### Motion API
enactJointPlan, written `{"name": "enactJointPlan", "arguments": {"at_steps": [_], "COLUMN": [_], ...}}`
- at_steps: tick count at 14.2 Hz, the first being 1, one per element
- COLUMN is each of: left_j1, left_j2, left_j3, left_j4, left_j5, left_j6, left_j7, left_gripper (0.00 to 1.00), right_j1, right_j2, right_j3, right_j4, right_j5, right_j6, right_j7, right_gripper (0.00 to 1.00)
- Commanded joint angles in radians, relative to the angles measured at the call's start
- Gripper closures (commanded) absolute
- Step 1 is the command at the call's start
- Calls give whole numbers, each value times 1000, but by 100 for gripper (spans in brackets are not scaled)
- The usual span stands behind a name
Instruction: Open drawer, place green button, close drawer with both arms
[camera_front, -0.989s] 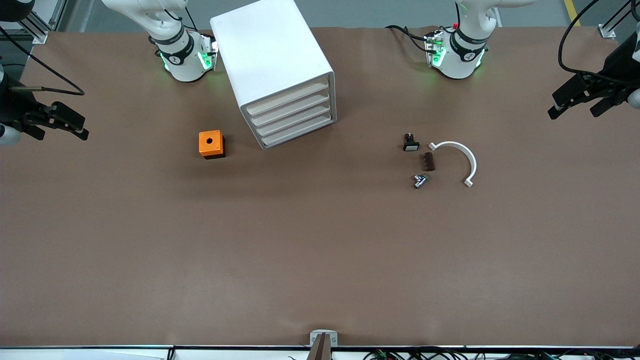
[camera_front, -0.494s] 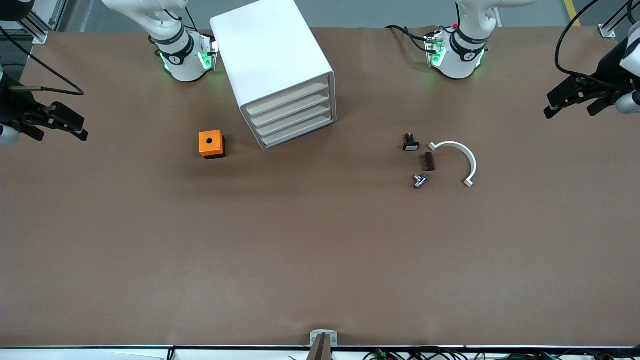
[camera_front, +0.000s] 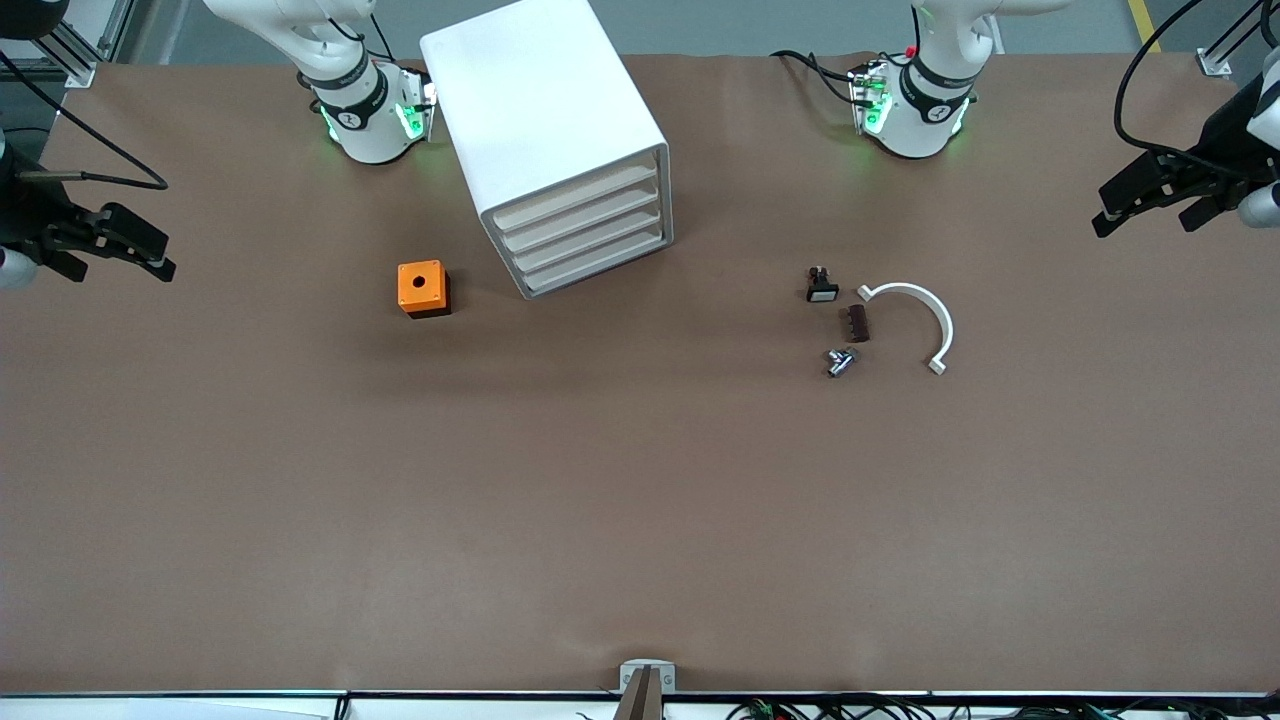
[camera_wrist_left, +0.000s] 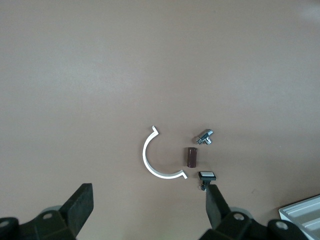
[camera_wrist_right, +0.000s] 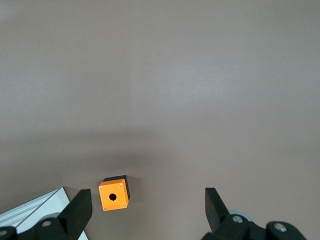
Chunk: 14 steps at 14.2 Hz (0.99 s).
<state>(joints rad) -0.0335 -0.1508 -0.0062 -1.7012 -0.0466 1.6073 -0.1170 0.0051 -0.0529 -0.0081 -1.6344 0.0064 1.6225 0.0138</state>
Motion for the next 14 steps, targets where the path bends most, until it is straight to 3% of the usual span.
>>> {"name": "enactJointPlan", "arguments": {"at_steps": [1, 4, 14], "left_j1": [-3, -11, -14], "left_j2": [36, 108, 125], "left_j3": [-3, -6, -9], "left_j4": [52, 130, 132], "left_j5": [22, 16, 11], "left_j6": [-23, -26, -26], "left_j7": [22, 13, 19], "left_gripper": [1, 1, 1], "right_j1": [1, 3, 1], "right_j2": [-32, -32, -30], "right_j3": [2, 2, 2], "right_j4": [-30, -30, -30], "right_j5": [3, 3, 1], "right_j6": [10, 10, 10], "right_j7": [-3, -3, -3], "right_gripper": [0, 0, 0]}}
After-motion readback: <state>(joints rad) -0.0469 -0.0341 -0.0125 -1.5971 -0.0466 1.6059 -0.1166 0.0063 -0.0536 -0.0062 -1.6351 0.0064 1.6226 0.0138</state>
